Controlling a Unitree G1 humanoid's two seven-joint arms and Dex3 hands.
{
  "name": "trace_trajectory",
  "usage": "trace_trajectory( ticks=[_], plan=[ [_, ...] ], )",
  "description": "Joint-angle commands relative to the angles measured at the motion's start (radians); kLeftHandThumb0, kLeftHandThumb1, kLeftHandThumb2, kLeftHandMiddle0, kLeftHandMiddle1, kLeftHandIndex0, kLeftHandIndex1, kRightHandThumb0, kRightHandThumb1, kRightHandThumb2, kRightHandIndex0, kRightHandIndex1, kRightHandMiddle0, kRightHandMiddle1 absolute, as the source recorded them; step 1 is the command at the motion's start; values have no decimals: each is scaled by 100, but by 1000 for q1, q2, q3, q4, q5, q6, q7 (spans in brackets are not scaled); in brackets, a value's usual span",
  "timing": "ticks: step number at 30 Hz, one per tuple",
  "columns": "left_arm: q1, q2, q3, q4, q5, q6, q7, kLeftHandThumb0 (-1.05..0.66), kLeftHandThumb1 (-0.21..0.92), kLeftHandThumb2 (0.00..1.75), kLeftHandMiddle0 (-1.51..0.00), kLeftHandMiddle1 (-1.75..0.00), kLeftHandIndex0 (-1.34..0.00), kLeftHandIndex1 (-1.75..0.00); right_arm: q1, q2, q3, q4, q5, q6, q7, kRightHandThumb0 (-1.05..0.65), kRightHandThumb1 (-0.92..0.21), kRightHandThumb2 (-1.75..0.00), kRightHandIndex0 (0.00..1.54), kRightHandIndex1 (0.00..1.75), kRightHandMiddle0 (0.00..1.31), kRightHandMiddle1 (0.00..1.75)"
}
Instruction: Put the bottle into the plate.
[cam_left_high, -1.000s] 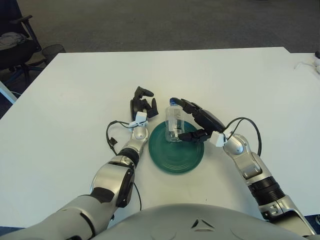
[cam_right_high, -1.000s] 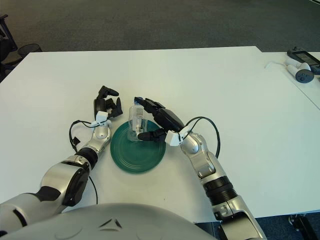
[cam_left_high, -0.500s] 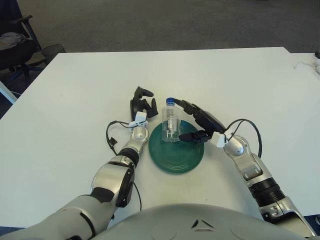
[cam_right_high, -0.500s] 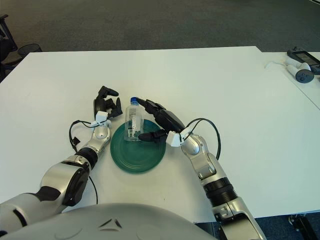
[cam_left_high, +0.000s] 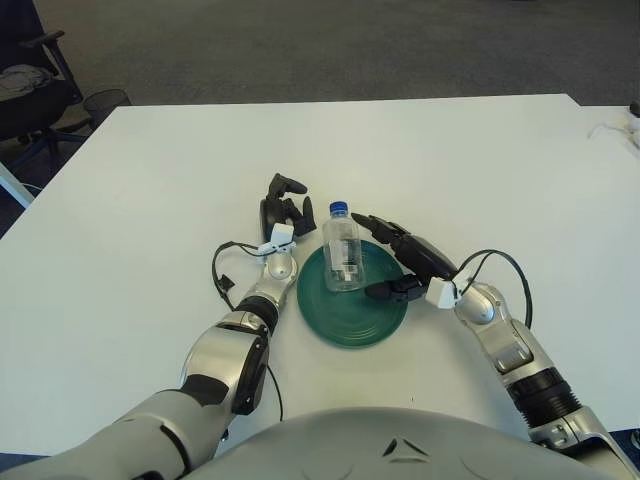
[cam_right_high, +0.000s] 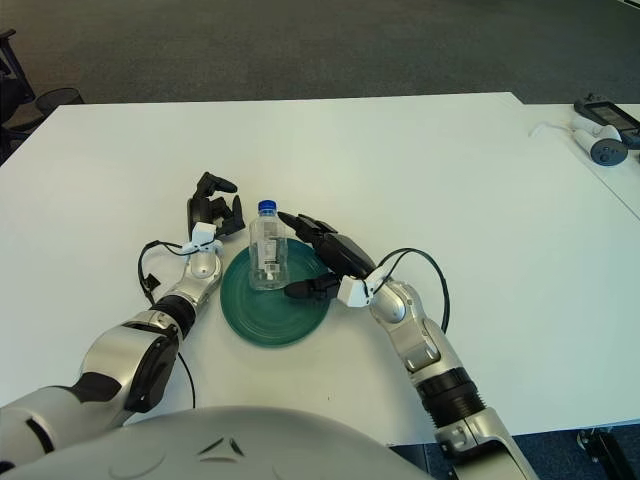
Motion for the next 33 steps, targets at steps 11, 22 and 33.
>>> trace_trajectory(
  ticks=[11, 22, 33],
  plan=[
    [26, 5, -1, 29, -3, 14, -7, -45, 39, 122, -114, -175, -55, -175, 15, -31, 12, -16, -69, -31, -22, -102, -92, -46, 6, 2, 0, 15],
    [25, 3, 2, 30, -4, 21, -4, -45, 40, 121, -112, -175, -55, -175, 14, -55, 26, -38, -100, -15, 1, -100, -92, -51, 8, 2, 0, 18],
    [25, 3, 0, 31, 0, 23, 7, -45, 40, 121, -111, -175, -55, -175, 16, -67, 33, -57, -121, 5, 3, -97, -92, -49, 10, 2, 0, 24]
  ],
)
